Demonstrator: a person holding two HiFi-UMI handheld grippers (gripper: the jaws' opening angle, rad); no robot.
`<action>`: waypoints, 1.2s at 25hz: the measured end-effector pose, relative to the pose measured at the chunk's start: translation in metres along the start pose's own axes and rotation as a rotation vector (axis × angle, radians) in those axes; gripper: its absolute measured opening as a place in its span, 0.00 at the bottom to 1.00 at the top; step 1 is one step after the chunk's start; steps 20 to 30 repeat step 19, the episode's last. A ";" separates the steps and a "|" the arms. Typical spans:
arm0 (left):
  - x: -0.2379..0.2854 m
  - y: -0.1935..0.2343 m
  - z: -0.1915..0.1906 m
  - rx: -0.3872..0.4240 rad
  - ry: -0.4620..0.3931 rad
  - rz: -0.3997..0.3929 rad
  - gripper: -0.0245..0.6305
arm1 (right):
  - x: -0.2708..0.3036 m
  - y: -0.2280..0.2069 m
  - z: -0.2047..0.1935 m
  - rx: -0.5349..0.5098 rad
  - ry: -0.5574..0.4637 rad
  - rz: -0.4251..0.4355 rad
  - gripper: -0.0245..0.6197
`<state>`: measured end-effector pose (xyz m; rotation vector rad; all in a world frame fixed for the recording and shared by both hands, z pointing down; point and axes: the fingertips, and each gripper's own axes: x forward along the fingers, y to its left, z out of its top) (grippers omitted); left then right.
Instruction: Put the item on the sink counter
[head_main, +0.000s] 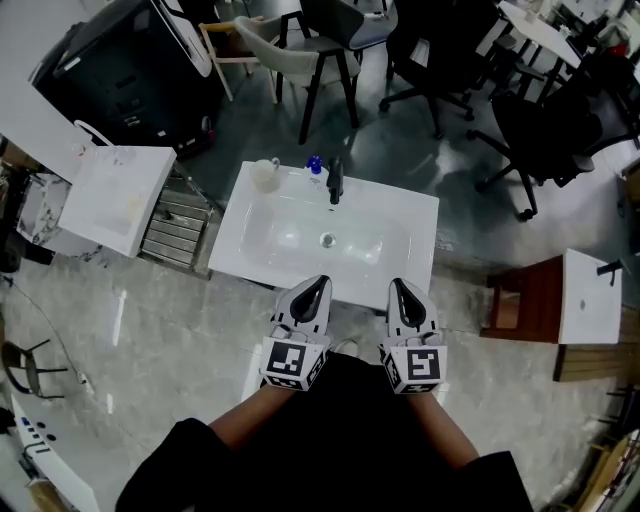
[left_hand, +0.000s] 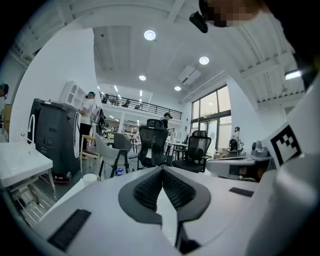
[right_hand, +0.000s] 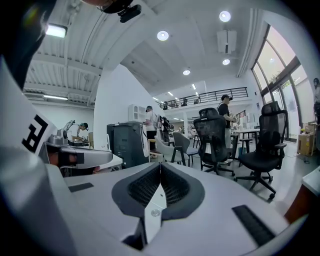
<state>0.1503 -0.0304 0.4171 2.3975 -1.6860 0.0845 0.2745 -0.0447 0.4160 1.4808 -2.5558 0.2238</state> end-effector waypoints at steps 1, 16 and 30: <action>0.000 -0.001 -0.001 -0.001 -0.002 -0.001 0.06 | -0.002 -0.003 0.002 -0.004 -0.007 -0.008 0.09; -0.003 -0.032 0.012 0.075 -0.045 -0.088 0.06 | -0.018 -0.007 0.009 -0.014 -0.034 -0.030 0.09; -0.007 -0.033 0.012 0.077 -0.043 -0.102 0.06 | -0.019 0.004 0.009 -0.015 -0.034 -0.015 0.09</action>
